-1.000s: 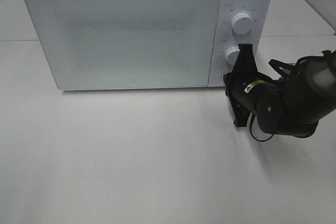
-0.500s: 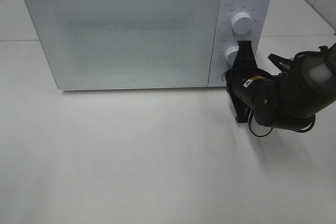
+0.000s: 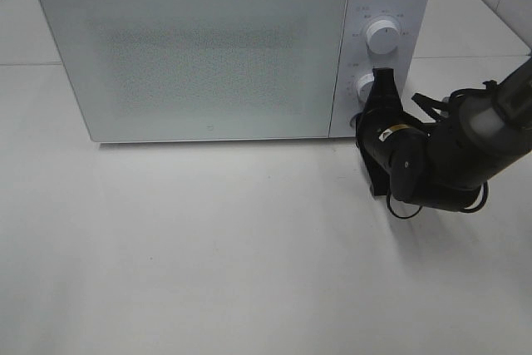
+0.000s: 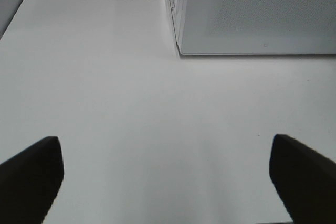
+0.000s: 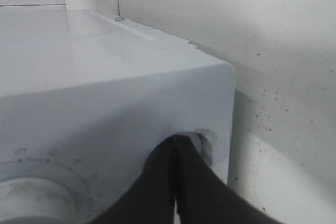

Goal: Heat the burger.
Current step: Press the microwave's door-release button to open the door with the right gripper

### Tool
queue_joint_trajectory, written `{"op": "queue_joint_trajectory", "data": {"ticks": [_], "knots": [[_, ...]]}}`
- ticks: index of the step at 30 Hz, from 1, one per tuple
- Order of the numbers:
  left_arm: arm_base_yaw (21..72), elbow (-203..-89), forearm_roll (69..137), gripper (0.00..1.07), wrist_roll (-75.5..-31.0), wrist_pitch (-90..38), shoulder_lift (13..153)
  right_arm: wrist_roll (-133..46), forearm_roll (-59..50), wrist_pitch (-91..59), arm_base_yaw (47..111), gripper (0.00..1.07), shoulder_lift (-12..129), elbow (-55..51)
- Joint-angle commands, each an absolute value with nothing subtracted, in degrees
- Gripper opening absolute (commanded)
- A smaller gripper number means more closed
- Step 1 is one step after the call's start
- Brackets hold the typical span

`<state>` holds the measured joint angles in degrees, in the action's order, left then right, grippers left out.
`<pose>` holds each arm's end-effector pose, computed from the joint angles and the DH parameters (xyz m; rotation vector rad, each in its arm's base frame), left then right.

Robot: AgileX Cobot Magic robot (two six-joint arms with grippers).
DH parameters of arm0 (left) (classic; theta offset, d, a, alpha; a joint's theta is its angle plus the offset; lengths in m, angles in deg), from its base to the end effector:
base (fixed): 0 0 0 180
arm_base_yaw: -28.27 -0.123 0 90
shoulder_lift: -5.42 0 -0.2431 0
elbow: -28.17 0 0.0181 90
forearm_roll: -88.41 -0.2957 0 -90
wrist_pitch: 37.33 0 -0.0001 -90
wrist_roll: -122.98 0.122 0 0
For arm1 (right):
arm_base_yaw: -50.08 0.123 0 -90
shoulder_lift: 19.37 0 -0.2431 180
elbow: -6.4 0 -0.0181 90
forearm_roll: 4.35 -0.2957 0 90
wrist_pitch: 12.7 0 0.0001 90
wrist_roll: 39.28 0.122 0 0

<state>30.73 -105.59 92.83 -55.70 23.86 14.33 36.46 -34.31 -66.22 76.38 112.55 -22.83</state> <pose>0.1008 -0.0126 0.2905 0.0718 2.0284 -0.1046 0.3614 0.1240 -0.0114 1.3799 1.5175 0.9905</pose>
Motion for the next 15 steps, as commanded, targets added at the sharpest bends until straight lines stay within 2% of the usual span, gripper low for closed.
{"op": "queue_joint_trajectory", "data": {"ticks": [1, 15], "knots": [[30.6, -105.5, 93.3, 1.0, -55.8, 23.9, 13.3, 34.2, -32.6, -79.0, 75.4, 0.0, 112.0, -18.0], [30.6, -105.5, 93.3, 1.0, -55.6, 23.9, 13.3, 32.2, -32.8, -79.9, 75.4, 0.0, 112.2, -15.4]]}}
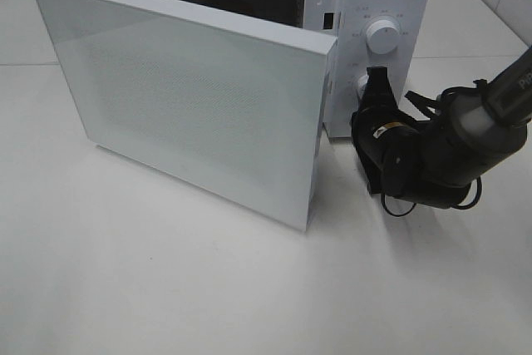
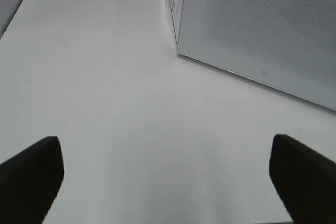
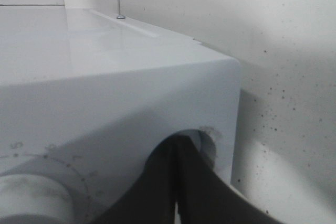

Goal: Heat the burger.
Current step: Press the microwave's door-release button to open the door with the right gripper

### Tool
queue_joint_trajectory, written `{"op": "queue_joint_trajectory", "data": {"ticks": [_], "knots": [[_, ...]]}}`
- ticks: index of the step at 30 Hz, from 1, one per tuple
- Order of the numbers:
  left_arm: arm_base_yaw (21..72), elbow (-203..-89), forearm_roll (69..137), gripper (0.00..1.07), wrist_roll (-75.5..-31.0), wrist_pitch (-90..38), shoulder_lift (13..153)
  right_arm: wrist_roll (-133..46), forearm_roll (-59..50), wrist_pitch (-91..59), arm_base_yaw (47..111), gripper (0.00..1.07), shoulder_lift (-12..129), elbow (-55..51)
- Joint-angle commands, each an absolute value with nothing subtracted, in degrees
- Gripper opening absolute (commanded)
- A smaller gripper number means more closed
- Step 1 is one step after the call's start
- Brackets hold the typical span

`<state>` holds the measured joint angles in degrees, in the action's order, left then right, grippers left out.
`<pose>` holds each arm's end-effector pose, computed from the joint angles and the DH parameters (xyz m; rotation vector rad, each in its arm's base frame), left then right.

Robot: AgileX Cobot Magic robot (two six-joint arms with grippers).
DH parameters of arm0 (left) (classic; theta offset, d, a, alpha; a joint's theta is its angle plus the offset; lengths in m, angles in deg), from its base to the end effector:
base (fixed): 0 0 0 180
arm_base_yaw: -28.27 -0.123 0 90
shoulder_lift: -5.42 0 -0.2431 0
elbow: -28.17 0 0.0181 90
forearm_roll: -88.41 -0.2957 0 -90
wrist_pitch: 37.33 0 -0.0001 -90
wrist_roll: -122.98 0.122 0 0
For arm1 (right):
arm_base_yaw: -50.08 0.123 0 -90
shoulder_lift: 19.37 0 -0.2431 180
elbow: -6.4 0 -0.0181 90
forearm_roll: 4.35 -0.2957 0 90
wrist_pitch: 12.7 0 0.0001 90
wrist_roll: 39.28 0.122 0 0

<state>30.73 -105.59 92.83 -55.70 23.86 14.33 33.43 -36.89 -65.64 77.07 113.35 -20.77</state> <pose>0.1008 -0.0126 0.2905 0.0718 2.0284 -0.1046 0.3676 0.1285 -0.0108 1.3663 1.5138 0.9627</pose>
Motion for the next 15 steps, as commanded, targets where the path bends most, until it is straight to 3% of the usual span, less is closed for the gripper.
{"op": "queue_joint_trajectory", "data": {"ticks": [1, 15], "knots": [[30.6, -105.5, 93.3, 1.0, -55.6, 23.9, 13.3, 32.2, -32.8, -79.9, 75.4, 0.0, 112.2, -15.4], [30.6, -105.5, 93.3, 1.0, -55.7, 23.9, 13.3, 32.3, -32.0, -78.6, 75.6, 0.0, 111.5, -16.8]]}}
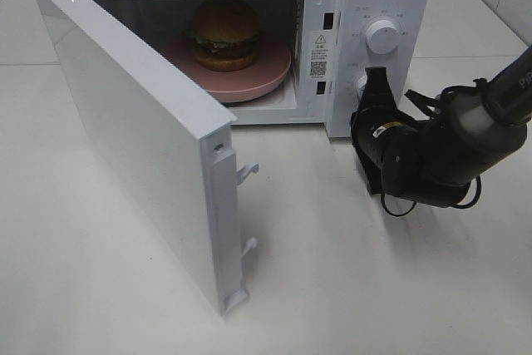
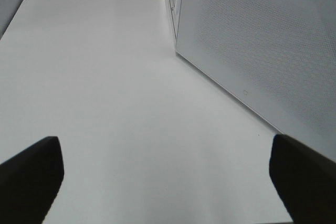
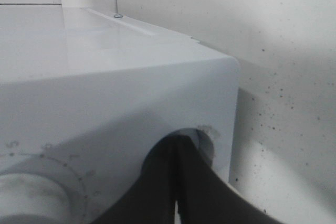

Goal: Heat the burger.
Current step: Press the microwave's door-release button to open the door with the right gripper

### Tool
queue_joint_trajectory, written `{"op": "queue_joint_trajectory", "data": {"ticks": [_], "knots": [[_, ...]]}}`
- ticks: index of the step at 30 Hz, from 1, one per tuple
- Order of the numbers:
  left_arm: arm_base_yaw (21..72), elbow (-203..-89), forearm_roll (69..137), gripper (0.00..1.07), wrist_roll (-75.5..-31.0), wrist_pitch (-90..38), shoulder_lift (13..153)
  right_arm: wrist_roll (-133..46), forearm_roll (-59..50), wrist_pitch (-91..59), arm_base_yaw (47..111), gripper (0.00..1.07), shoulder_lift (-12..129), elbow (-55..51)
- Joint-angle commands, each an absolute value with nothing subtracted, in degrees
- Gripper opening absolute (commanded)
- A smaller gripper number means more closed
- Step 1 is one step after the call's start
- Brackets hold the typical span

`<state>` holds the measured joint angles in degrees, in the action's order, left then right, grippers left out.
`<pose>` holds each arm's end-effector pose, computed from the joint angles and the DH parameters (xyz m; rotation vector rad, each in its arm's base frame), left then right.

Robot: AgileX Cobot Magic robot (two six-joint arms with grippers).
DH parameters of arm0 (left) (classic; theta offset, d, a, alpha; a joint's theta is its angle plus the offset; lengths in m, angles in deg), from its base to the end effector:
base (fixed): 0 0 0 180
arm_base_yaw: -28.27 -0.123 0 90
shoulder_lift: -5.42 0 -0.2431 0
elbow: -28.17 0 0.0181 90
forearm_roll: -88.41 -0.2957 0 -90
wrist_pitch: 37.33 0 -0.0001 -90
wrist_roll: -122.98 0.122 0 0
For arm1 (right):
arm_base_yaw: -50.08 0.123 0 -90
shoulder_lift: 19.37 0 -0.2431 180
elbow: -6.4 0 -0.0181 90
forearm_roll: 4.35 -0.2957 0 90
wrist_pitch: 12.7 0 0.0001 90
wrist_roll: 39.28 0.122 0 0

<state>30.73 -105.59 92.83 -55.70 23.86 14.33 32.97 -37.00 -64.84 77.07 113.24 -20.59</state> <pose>0.1008 -0.0126 0.2905 0.0718 2.0284 -0.1046 0.3682 0.1292 -0.0109 1.3677 1.5248 0.9564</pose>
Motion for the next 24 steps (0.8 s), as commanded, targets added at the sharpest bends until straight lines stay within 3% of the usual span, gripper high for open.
{"op": "queue_joint_trajectory", "data": {"ticks": [1, 24], "knots": [[30.6, -105.5, 93.3, 1.0, -55.7, 23.9, 13.3, 32.6, -31.7, -77.7, 75.6, 0.0, 111.2, -17.6], [30.6, -105.5, 93.3, 1.0, -55.7, 23.9, 13.3, 35.6, -24.2, -57.2, 75.6, 0.0, 105.3, -25.9]]}}
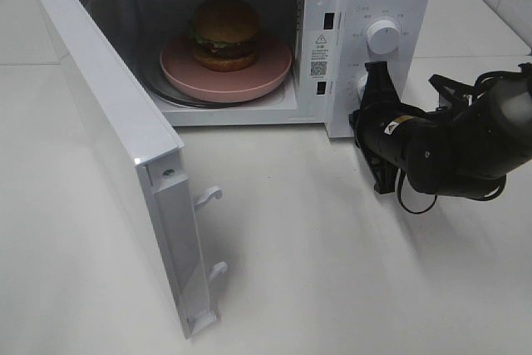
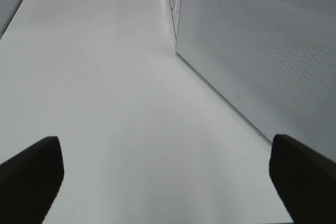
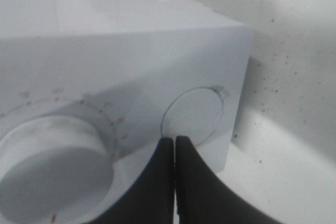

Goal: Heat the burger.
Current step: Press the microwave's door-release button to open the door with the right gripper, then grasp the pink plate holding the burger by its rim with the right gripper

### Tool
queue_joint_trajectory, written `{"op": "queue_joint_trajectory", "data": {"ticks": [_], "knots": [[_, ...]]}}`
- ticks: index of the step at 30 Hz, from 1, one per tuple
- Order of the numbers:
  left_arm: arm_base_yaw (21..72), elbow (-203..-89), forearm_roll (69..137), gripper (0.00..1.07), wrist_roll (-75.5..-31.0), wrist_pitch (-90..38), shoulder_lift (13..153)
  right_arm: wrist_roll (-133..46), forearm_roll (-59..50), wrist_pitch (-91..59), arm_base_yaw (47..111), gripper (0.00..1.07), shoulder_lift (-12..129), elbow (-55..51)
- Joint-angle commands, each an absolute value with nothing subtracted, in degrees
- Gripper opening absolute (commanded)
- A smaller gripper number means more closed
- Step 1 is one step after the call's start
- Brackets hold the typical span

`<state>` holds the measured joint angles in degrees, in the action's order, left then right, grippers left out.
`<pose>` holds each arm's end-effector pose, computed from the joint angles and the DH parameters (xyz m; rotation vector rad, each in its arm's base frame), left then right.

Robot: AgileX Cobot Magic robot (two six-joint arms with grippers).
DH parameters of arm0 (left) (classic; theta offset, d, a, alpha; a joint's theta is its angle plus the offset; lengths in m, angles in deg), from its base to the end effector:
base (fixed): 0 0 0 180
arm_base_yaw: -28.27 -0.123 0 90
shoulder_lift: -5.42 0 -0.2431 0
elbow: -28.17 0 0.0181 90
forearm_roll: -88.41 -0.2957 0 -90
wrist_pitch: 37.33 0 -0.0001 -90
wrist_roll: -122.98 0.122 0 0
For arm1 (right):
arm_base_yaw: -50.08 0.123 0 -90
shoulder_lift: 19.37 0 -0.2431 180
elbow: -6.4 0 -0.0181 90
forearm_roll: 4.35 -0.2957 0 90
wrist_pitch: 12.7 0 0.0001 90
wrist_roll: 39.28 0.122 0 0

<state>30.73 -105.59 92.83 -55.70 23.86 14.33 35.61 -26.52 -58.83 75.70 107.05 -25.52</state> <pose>0.1008 -0.0126 0.2905 0.0718 2.0284 -0.1046 0.3544 0.1332 0.0019 1.3024 1.6897 1.0074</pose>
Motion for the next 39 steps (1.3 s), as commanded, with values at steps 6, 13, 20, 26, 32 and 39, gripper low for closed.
{"op": "queue_joint_trajectory", "data": {"ticks": [6, 13, 20, 26, 32, 39], "knots": [[30.6, -105.5, 93.3, 1.0, -55.7, 23.9, 13.3, 33.5, -21.4, -51.6, 75.6, 0.0, 101.5, -27.9], [30.6, -105.5, 93.3, 1.0, -55.7, 23.9, 13.3, 28.5, -20.3, -46.1, 75.6, 0.0, 96.0, -31.5], [30.6, -105.5, 93.3, 1.0, -55.7, 23.9, 13.3, 23.5, -16.3, -39.8, 75.6, 0.0, 90.9, -32.5], [30.6, -105.5, 93.3, 1.0, -55.7, 23.9, 13.3, 21.9, -9.0, -34.0, 75.6, 0.0, 86.0, -32.5], [30.6, -105.5, 93.3, 1.0, -55.7, 23.9, 13.3, 20.8, -0.7, -26.3, 75.6, 0.0, 80.9, -32.5], [30.6, -105.5, 93.3, 1.0, -55.7, 23.9, 13.3, 14.7, 0.9, -20.0, 75.6, 0.0, 77.4, -32.5]]}}
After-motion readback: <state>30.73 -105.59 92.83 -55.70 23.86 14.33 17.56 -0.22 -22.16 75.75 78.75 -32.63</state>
